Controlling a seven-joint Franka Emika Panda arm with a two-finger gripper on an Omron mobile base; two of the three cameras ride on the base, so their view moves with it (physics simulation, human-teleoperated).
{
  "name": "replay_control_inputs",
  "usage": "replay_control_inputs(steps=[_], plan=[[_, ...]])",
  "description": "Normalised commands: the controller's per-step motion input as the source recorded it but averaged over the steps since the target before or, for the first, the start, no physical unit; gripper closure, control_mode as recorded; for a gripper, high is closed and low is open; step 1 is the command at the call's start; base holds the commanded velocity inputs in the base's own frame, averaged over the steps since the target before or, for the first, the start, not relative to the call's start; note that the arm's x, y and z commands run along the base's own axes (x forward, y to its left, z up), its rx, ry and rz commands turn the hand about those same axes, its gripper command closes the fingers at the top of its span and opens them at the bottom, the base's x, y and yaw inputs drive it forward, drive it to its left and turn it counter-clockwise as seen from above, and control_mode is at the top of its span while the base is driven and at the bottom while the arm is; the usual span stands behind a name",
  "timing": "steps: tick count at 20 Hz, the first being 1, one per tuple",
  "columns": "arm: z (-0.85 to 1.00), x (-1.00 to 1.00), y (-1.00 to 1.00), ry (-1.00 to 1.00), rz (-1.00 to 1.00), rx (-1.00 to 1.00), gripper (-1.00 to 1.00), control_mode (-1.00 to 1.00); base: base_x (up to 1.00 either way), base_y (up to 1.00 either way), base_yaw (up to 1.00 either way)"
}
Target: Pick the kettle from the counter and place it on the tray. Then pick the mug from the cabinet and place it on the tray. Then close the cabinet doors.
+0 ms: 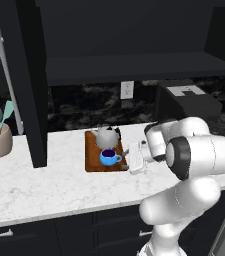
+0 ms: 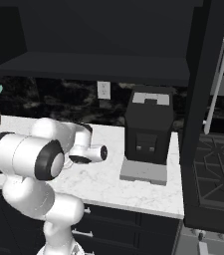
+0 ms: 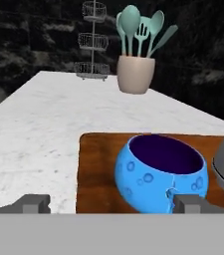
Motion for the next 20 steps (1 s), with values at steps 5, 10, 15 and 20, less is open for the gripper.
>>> replay_control_inputs(steps=[5,10,15,20], plan=[[0.70,-0.66,-0.02,-0.05,-0.11,0.00,-1.00,-1.00,0.00,0.00,0.00],[0.91,-0.45,-0.04,-0.03,-0.16,0.00,-1.00,-1.00,0.00,0.00,0.00],[0.89,-0.26,-0.15,0.00,-0.19,0.00,-1.00,-1.00,0.00,0.00,0.00],[0.67,-0.20,-0.27,0.03,-0.22,0.00,-1.00,-1.00,0.00,0.00,0.00]])
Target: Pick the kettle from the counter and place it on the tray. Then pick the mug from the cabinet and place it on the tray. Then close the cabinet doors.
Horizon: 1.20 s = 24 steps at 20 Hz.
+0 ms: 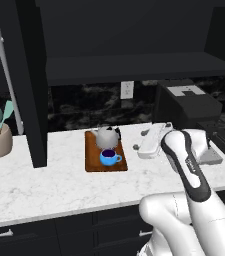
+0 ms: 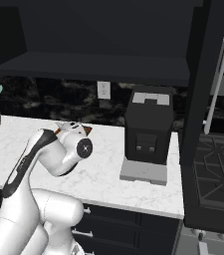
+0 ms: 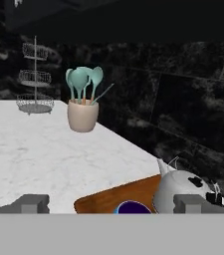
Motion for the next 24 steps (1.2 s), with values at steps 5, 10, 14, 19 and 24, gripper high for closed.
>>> replay_control_inputs(steps=[5,10,14,19,24], plan=[[0.42,-0.17,-0.58,0.00,-0.19,0.00,-1.00,-1.00,0.00,0.00,0.00],[0.27,-0.03,-0.41,0.01,-0.13,0.00,-1.00,-1.00,0.00,0.00,0.00],[0.00,0.00,-0.03,0.00,-0.12,0.00,-1.00,-1.00,0.00,0.00,0.00],[0.00,0.00,-0.05,0.00,-0.08,0.00,-1.00,-1.00,0.00,0.00,0.00],[-0.02,-0.02,-0.20,0.00,-0.08,0.05,-1.00,-1.00,0.00,0.00,0.00]])
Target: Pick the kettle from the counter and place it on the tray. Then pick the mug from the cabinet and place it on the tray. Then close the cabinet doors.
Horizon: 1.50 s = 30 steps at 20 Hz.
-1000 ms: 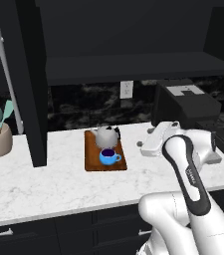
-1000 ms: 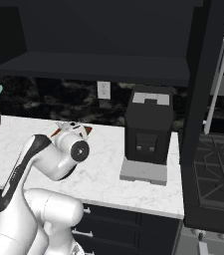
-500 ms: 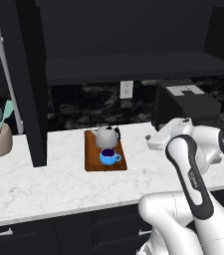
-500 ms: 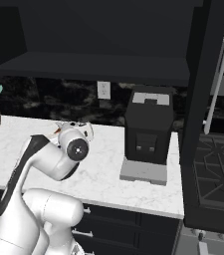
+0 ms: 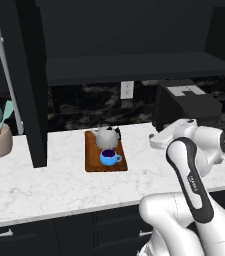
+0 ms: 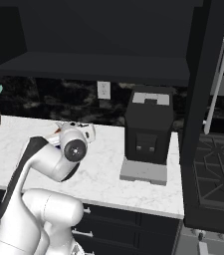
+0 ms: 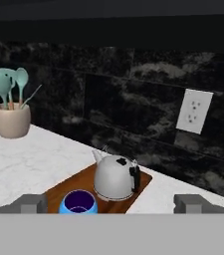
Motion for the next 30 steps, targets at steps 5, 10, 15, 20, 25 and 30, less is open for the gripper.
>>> replay_control_inputs(steps=[5,10,15,20,25,30], plan=[[0.00,-0.14,-0.71,-0.01,-0.17,0.18,-1.00,-1.00,0.00,0.00,0.00],[0.00,-0.19,-0.88,-0.01,-0.12,0.22,-1.00,-1.00,0.00,0.00,0.00],[-0.02,-0.35,-0.88,-0.11,-0.04,0.13,-1.00,-1.00,0.00,0.00,0.00],[-0.06,-0.57,-0.68,-0.29,-0.01,0.02,-1.00,-1.00,0.00,0.00,0.00],[-0.04,-0.24,-0.27,-0.34,-0.01,0.00,-1.00,-1.00,0.00,0.00,0.00],[0.00,0.00,-0.45,-0.31,-0.08,0.00,-1.00,-1.00,0.00,0.00,0.00]])
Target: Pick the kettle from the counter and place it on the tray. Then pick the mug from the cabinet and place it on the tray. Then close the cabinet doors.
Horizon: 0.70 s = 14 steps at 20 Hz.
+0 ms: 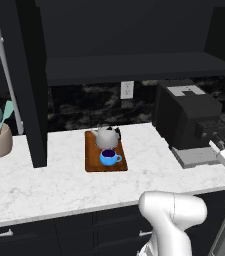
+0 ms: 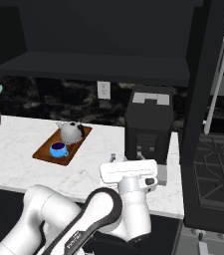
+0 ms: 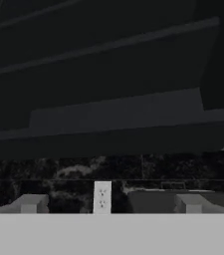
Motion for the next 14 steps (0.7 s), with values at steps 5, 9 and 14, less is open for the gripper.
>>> replay_control_inputs(steps=[5,9,14], plan=[[0.00,0.00,-0.48,-0.25,-0.05,0.00,-1.00,-1.00,0.00,0.00,0.00],[-0.05,0.00,-0.38,-0.20,-0.03,0.00,-1.00,-1.00,0.00,0.00,0.00],[0.00,0.00,-0.42,-0.12,-0.03,0.00,-1.00,-1.00,0.00,0.00,0.00]])
